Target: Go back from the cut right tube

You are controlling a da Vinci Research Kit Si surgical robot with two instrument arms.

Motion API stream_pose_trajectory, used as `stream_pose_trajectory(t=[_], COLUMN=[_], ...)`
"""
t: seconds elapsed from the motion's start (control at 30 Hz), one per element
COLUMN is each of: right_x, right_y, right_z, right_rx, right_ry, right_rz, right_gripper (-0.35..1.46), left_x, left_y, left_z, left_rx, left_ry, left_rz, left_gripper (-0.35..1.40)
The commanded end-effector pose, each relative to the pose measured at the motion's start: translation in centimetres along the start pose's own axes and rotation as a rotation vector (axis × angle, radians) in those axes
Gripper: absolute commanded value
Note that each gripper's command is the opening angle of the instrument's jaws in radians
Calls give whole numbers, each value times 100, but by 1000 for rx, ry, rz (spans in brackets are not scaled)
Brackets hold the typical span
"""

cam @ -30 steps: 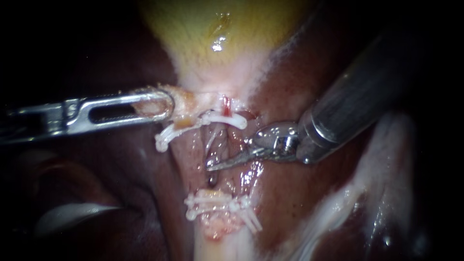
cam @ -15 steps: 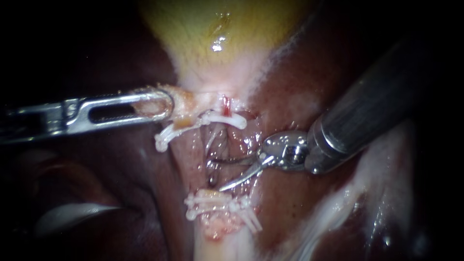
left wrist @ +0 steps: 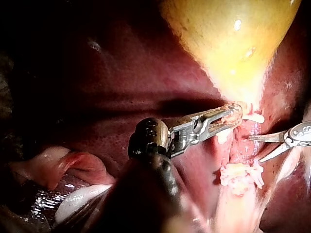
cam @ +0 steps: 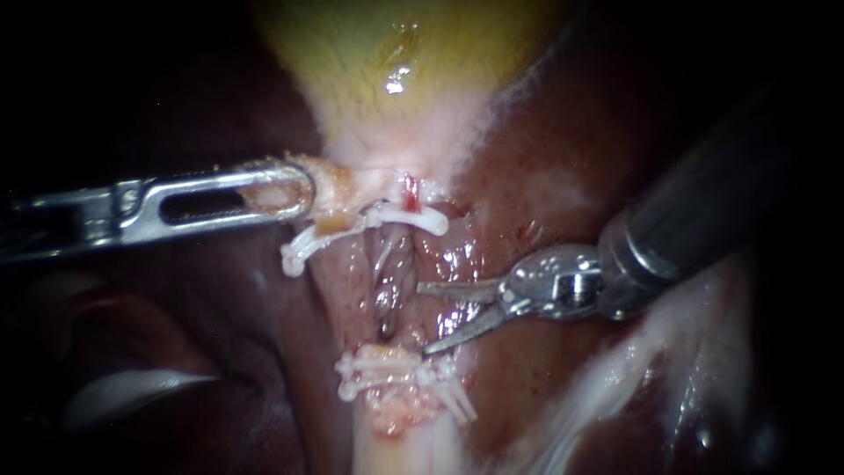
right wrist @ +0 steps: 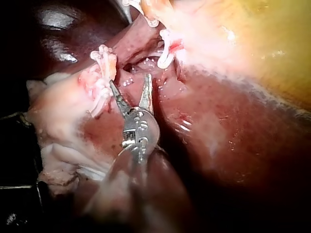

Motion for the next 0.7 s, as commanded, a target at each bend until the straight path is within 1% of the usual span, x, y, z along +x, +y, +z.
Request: stream_pose_trajectory(t=[0.03,0.1,0.2,0.3,0.4,0.5,0.7], right_x=[1,3,4,4,2,0,-3], right_y=[1,4,7,9,8,6,6], right_z=[-7,-24,-48,-70,-86,-95,-99], right_rx=[-12,-37,-68,-79,-79,-75,-74], right_ry=[-10,-24,-35,-23,-12,-12,-6], right_rz=[-14,-45,-61,-50,-49,-45,-46], right_gripper=[145,145,145,145,145,145,145], left_x=[0,0,-1,-1,-1,-1,2], left_y=[0,0,0,1,1,2,6], left_z=[0,0,0,0,0,0,4], left_rx=[0,0,1,-2,-2,-2,-5], left_ry=[0,0,0,-1,-1,-1,-4], left_rz=[0,0,0,0,0,0,2], left_gripper=[-35,-35,-35,-35,-35,-35,-35])
